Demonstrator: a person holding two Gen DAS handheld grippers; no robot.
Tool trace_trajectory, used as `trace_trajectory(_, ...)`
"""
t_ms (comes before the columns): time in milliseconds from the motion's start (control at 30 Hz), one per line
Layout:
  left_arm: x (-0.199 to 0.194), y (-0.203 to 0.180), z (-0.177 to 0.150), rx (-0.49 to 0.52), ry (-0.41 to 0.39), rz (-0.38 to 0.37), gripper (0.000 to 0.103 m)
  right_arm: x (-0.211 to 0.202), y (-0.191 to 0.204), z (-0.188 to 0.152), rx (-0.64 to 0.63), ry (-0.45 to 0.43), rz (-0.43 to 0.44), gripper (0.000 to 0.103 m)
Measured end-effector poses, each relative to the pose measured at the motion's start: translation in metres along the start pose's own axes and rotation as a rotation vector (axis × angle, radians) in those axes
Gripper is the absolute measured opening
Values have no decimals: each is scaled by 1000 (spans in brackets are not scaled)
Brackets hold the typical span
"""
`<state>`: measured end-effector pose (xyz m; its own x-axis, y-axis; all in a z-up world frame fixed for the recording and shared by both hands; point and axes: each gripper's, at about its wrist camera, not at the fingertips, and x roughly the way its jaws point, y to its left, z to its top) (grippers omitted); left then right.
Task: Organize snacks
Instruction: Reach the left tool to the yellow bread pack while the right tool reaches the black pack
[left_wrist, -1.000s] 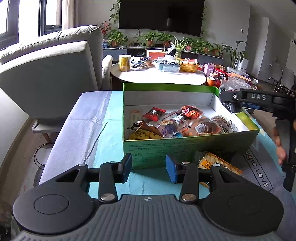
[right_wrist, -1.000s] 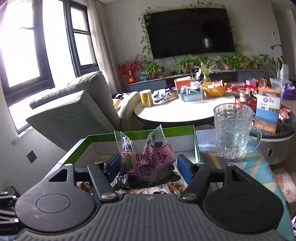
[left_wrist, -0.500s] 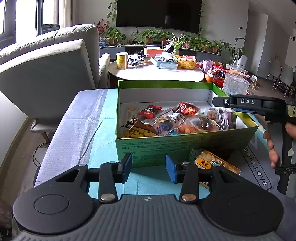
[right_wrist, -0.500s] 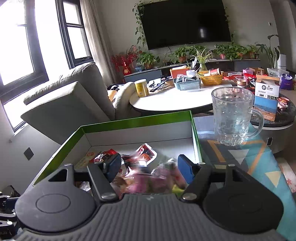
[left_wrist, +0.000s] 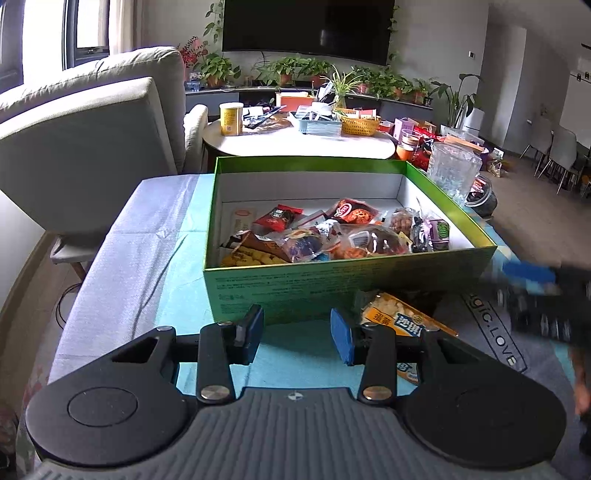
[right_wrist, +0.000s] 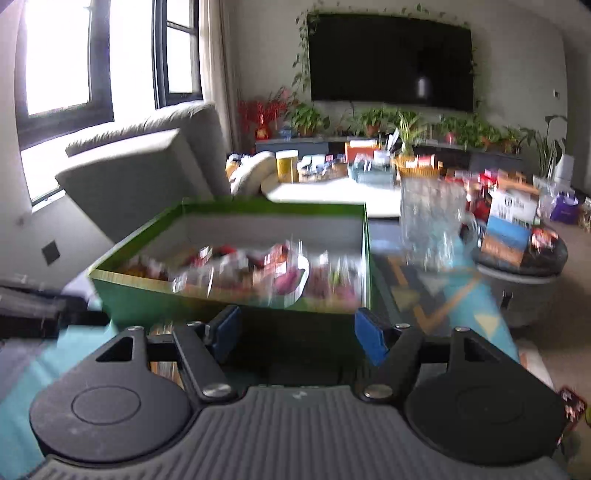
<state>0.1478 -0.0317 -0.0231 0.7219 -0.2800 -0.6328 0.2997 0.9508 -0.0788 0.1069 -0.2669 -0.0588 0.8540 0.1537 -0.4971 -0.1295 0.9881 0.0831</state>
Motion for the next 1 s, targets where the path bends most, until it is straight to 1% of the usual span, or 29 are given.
trace_trajectory(33, 0, -1, 0, -1, 0, -4, 38, -1, -2, -5, 18, 20, 23, 50)
trace_trajectory(100, 0, -5, 0, 3, -1, -1, 38, -1, -6, -14, 74, 67, 120, 50)
trace_trajectory(133, -1, -6, 0, 6, -3, 4, 38, 1, -6, -16, 99, 85, 155, 50)
trace_trajectory(200, -4, -8, 0, 6, -8, 9, 38, 5, 1, -18, 118, 105, 215, 50)
trace_trajectory(367, -10, 2, 2, -40, -20, 49, 38, 6, 43, -21, 13, 126, 379, 50)
trace_trajectory(400, -11, 6, 3, -54, -22, 58, 38, 1, 52, -21, -18, 117, 425, 50)
trace_trajectory(467, -12, 12, 4, -77, -21, 75, 38, -11, 67, -22, -89, 88, 546, 50)
trace_trajectory(500, -12, 15, 4, -87, -19, 81, 38, -18, 73, -22, -122, 61, 582, 50)
trace_trajectory(533, -12, 17, 3, -98, -15, 84, 38, -22, 76, -21, -145, 37, 580, 50)
trace_trajectory(567, -12, 18, 3, -103, -12, 83, 38, -24, 76, -19, -164, 16, 542, 50)
trace_trajectory(633, -13, 17, 2, -97, -10, 66, 38, -18, 66, -15, -154, 8, 435, 50)
trace_trajectory(700, -16, 11, 0, -71, -11, 35, 38, -8, 47, -11, -101, 23, 324, 50)
trace_trajectory(733, -16, 7, -1, -58, -11, 15, 38, -3, 38, -9, -74, 32, 284, 50)
trace_trajectory(767, -17, 3, -1, -46, -11, -6, 38, 0, 29, -7, -56, 38, 260, 50)
trace_trajectory(833, -16, -7, -1, -19, -8, -39, 38, 6, 18, -6, -60, 49, 250, 50)
trace_trajectory(933, -14, -22, 0, 6, 0, -69, 38, 21, 13, -5, -98, 82, 237, 50)
trace_trajectory(1000, -11, -32, 0, 30, 3, -91, 39, 29, 12, -7, -97, 108, 214, 50)
